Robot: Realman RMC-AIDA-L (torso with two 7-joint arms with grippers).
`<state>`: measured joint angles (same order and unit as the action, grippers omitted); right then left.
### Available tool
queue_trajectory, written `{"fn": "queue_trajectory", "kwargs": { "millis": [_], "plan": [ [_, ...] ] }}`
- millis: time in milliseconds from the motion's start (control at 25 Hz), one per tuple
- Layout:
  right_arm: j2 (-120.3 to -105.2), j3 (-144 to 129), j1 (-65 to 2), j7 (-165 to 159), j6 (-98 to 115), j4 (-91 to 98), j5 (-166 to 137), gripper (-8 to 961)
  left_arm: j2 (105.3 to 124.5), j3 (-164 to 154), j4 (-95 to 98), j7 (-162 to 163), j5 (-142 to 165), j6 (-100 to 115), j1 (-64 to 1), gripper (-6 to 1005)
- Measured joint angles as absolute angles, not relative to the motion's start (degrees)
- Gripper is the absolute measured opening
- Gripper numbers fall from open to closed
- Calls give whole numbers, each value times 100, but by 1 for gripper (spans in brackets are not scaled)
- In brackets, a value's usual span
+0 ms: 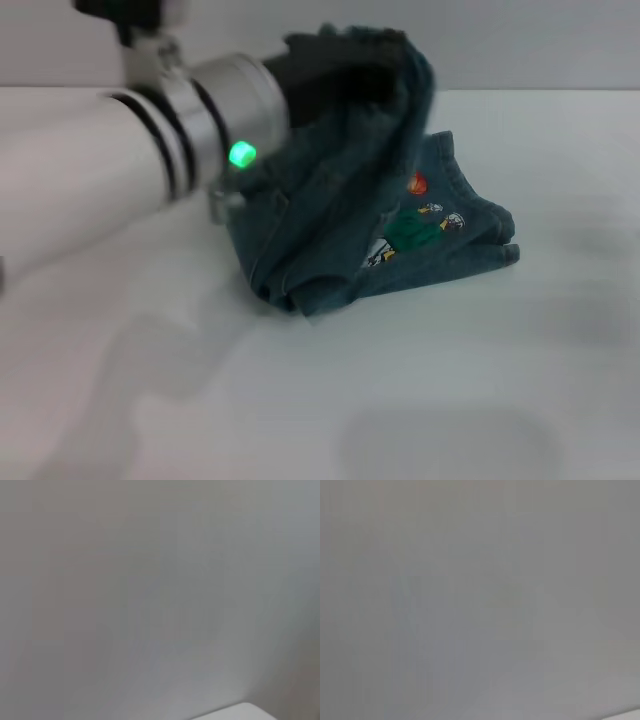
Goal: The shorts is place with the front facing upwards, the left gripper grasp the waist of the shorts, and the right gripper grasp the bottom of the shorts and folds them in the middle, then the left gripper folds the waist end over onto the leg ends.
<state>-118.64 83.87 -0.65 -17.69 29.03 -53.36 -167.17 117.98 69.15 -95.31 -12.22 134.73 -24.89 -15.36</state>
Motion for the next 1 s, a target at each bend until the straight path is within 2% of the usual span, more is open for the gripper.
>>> {"fn": "queue_trajectory", "kwargs": {
  "millis": [360, 600, 800, 1000],
  "plan": [
    [-11865, 8362, -43, -1766, 2986, -5348, -16717, -1, 11826, 5421, -8620, -1660, 13197, -1313, -2135, 61],
    [-11867, 8248, -11, -1768, 3008, -5417, -16717, -1, 11821, 5399, -8448, -1707, 13116, -1154, -2176, 279],
    [-11868, 7934, 62, -1759, 3599, -5301, -16717, -1, 11804, 5560, -8532, -1884, 13168, -1055, -1729, 472],
    [-11862, 7626, -11, -1735, 4248, -4977, -16717, -2, 11797, 5653, -8388, -2205, 13176, -824, -1318, 614]
  ]
}}
